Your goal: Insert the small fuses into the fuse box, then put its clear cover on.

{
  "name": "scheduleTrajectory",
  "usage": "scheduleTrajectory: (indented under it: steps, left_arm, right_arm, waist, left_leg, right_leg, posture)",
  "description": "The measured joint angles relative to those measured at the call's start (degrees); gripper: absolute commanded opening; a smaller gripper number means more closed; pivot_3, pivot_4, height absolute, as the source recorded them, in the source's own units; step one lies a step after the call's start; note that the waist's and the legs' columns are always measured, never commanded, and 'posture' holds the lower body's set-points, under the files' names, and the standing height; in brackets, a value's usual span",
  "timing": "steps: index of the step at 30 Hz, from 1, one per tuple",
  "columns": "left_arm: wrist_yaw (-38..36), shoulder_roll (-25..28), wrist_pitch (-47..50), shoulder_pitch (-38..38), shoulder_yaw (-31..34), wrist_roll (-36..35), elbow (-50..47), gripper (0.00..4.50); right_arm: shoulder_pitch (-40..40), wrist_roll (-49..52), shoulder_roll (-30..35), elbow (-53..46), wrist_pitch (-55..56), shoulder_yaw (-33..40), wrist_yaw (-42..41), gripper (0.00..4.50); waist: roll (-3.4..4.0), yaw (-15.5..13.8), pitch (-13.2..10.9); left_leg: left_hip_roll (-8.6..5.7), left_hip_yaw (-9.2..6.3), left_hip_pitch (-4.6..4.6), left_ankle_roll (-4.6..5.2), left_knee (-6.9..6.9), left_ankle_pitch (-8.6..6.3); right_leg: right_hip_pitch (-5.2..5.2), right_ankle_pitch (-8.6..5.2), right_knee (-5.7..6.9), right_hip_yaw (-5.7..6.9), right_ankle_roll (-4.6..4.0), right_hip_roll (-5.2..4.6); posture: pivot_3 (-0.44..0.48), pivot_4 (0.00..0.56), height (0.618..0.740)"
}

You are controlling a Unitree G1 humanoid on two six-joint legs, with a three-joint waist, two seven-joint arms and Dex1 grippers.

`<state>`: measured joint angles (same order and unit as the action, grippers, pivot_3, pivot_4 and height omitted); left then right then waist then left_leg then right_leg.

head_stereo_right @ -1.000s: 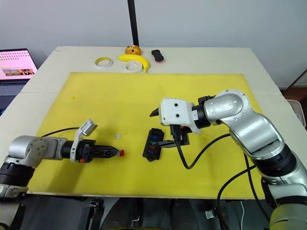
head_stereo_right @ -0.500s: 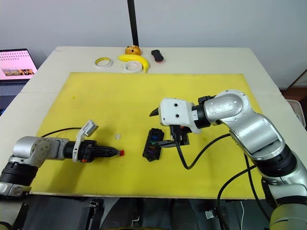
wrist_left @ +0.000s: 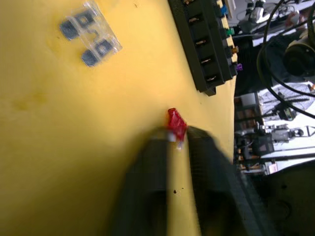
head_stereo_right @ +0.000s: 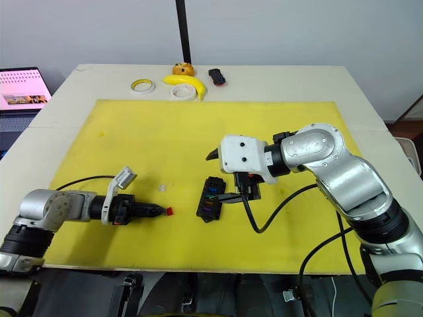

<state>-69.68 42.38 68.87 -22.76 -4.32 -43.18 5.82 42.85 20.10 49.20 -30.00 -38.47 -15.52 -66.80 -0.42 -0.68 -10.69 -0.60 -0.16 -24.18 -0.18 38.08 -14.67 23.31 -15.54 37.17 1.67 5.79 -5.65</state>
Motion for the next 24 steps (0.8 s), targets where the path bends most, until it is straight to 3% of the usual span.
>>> scheduleTrajectory:
  steps: [24]
  left_arm:
    - [2.4, 3.9, 3.0, 7.7, 5.8, -4.7, -7.9, 0.06]
  right_arm:
    - [-1.4, -0.3, -0.8, -0.8, 0.1, 0.0, 0.6, 4.5]
  waist:
    - [-0.01, 1.5, 0.0]
  left_leg:
    - [0.16, -0.02, 0.04, -0.01, 0.01, 0.0]
  right_leg:
    - [0.04, 0.0, 0.07, -0.01, -0.01, 0.06]
  posture:
    - [0.0, 0.15, 0.74]
